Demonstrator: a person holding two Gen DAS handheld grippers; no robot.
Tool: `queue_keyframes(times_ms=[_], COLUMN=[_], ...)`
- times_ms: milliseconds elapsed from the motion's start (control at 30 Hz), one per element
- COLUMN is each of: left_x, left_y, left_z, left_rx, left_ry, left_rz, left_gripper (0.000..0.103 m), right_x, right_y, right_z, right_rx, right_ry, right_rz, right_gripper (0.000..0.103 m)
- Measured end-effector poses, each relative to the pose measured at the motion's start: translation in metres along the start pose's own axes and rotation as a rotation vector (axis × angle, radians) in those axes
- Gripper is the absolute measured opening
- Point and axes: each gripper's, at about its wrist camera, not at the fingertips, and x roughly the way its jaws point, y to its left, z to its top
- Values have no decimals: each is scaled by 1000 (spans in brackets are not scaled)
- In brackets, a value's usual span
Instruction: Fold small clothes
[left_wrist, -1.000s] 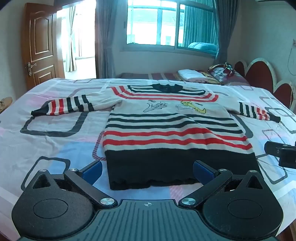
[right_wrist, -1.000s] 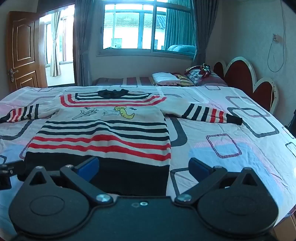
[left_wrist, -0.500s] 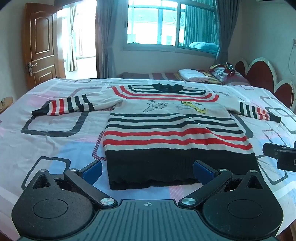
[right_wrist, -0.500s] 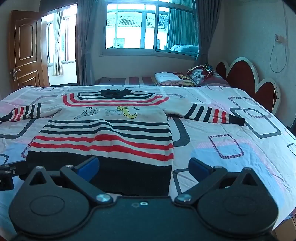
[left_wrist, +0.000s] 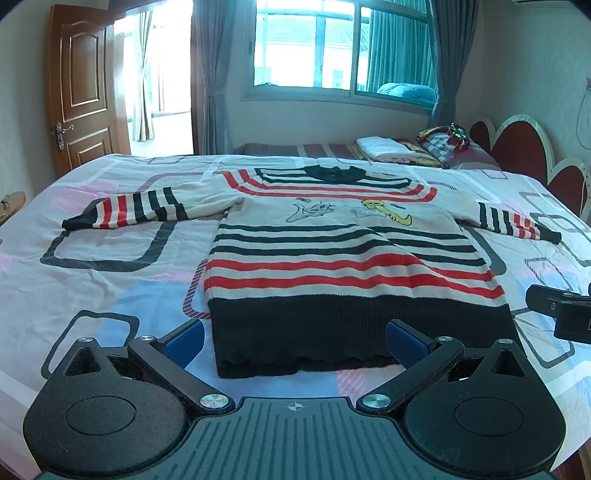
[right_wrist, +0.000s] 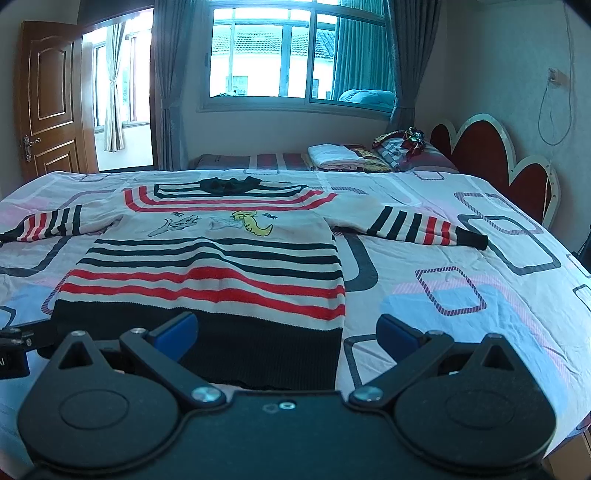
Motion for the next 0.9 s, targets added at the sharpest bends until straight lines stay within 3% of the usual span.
queue_keyframes(times_ms=[900], left_x=[1], left_y=[1], left_z=[1], left_rx=[7], left_ry=[5], left_rz=[-14], left_gripper=[103], right_x=[-3], right_y=[2], right_z=[-1], right_rx=[10], right_ry=[-2], right_rz=[-12], right_gripper=[102])
